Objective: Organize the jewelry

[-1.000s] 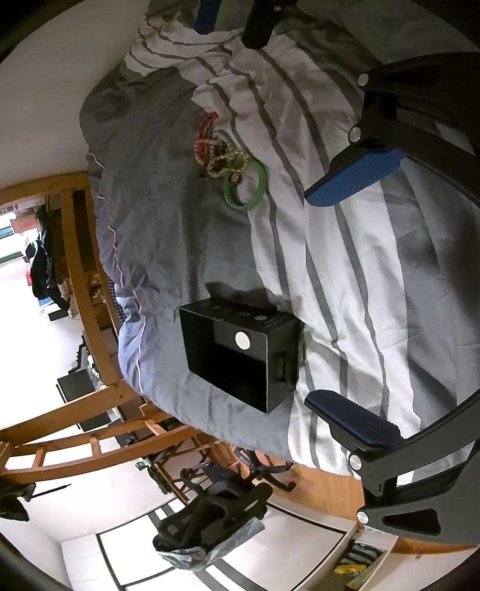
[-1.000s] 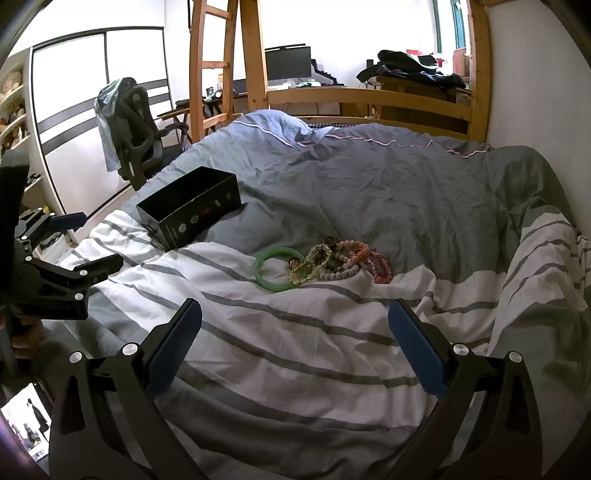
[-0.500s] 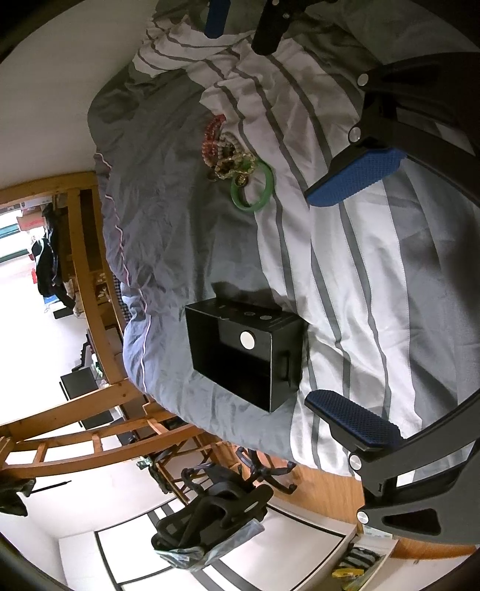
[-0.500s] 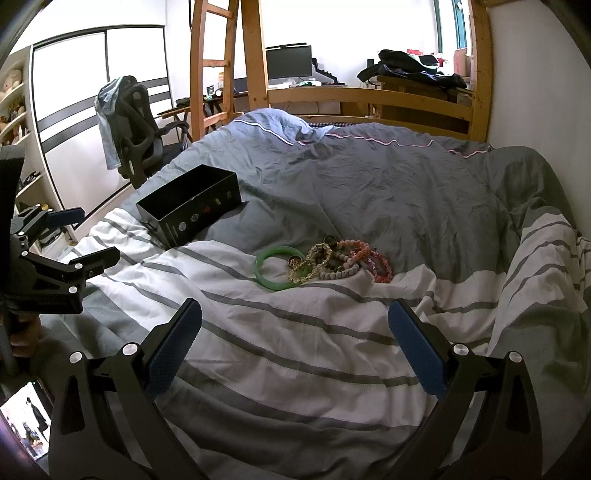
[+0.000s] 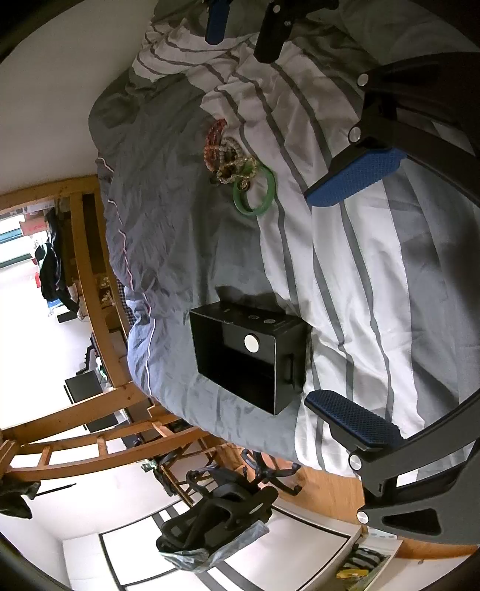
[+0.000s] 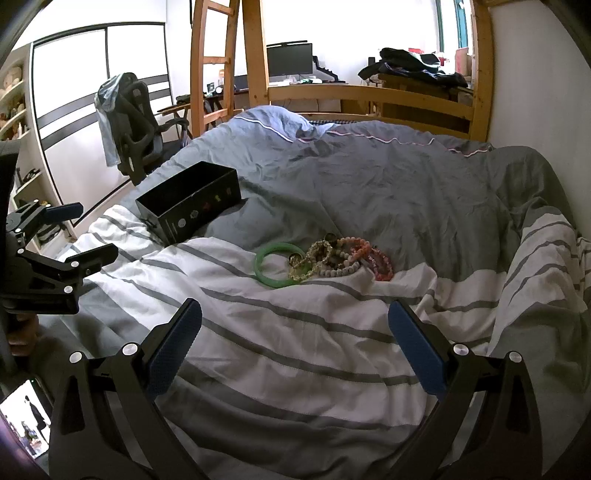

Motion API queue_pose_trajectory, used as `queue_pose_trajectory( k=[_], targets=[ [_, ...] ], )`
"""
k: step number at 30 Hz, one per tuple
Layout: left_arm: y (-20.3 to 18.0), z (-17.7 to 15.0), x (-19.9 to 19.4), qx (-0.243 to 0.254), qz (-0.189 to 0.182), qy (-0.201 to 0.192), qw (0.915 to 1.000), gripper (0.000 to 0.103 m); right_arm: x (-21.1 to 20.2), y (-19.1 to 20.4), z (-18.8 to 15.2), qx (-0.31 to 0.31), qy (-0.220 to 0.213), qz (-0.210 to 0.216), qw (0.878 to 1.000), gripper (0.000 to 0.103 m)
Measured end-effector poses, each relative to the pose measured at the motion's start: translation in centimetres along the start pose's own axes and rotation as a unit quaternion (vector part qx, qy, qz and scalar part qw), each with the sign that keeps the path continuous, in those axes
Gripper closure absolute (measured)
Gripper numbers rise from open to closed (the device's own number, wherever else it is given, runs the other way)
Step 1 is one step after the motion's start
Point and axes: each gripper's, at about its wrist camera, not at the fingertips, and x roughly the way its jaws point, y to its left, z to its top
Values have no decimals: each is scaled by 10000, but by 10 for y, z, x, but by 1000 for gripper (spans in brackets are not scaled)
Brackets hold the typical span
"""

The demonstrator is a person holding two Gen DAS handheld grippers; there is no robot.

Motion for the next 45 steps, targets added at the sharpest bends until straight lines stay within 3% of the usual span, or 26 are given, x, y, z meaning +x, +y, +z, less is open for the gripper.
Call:
queue_pose_trajectory(
  k=[25,39,41,45],
  targets=[
    [-2,1,4,-4,-111,7,9999,5,1,-2,0,73,31,38,10000,3],
    [-47,22,60,576,-554,171,9967,5,45,-20,24,241,205,-134,9994,3],
    [-52,27,73,590,-685,236,9956,5,53,-23,27,243,231,-161,9993,5],
    [-60,38,99,502,-900,315,9942,5,77,-30,34,288,431,-90,9986,23]
  ],
)
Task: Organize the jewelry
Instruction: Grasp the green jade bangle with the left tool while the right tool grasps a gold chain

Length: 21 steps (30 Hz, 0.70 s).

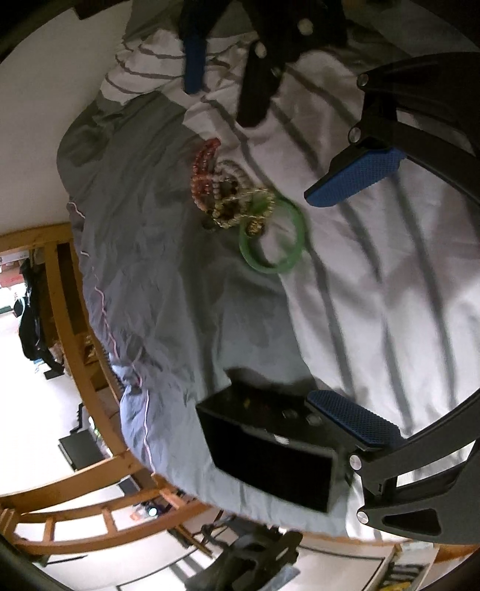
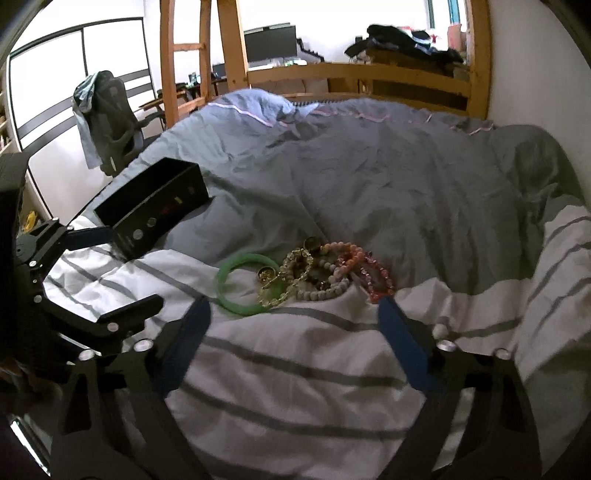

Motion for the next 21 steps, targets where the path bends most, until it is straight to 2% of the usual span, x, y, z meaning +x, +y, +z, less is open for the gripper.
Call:
queue_pose_trajectory(
  k=[2,4,6,10,11,12,14,16,19,21],
  targets=[
    [1,6,20,-113,-132,94,9998,6,15,-3,3,56,144,69,9999,26],
    [-1,10,38,-181,-222,229,9993,13,27,-4,6,69,228,130,9996,35],
    [-4,12,54,-179,-312,380,9986,24,38,-4,10,33,298,152,9994,39],
    [-11,14,77,-75,-359,531,9979,27,59,-3,15,26,411,232,9989,47],
    [-12,14,82,-69,-374,579,9976,33,64,-4,16,47,447,246,9987,47],
    [-12,14,91,-81,-375,717,9967,45,69,-4,18,60,491,254,9985,50],
    [-10,13,101,-164,-393,910,9949,51,82,-4,19,72,586,291,9978,56],
    [-8,13,104,-207,-435,933,9945,55,95,-2,21,68,663,333,9972,67],
    [-8,16,103,-217,-517,934,9940,73,112,-1,22,95,763,325,9965,79],
    [-7,18,102,-284,-686,952,9927,93,114,0,24,186,715,479,9961,92]
  ],
)
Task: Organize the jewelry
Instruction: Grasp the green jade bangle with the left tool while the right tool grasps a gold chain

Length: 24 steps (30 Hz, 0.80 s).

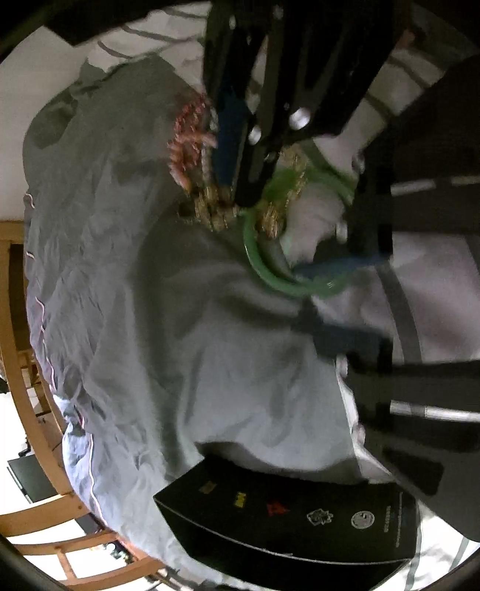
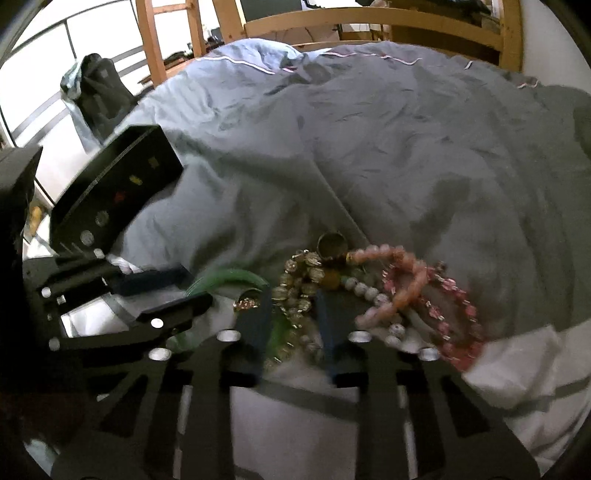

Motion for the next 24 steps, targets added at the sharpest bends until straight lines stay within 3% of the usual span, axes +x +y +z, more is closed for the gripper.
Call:
queue_pose_trajectory(
  k=[11,24],
  targets=[
    [10,7,-24,-163,29,-230,9996,96,-42,-9,12,359,-798,143,9961,95],
    [19,14,-62,-166,196,-659,9975,95,-73,3,18,253,-1226,352,9915,95]
  ],
)
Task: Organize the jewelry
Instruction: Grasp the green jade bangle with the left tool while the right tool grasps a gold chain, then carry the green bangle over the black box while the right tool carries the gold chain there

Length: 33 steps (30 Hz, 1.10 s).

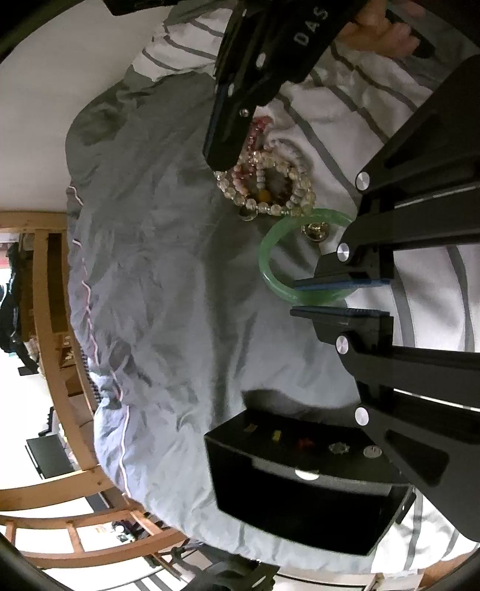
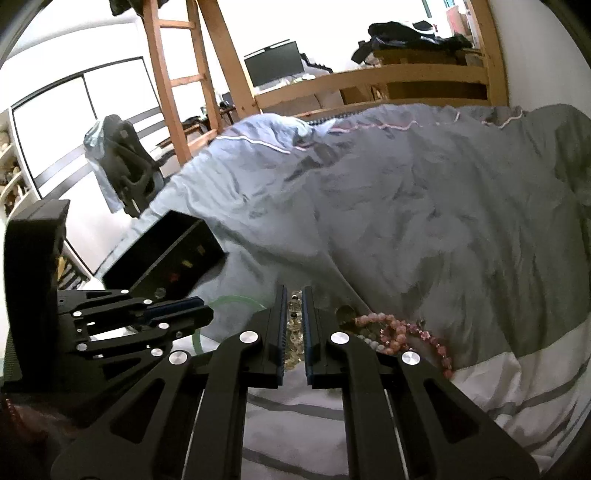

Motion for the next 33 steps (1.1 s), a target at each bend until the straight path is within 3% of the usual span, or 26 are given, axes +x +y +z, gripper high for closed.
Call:
queue_pose_trajectory(
  k=[8,21,33],
  targets=[
    [7,4,-23,-43,241,-189,9995,95,-31,19,7,-233,-241,93,9994,95],
    [18,8,-61,2,389,-302,9988,95,-51,50,22,-441,-289,-161,9985,95],
    [67,13,-75,-497,607,-371,9962,94,-49,97,53,-719,-399,-134,9965,95]
  ],
)
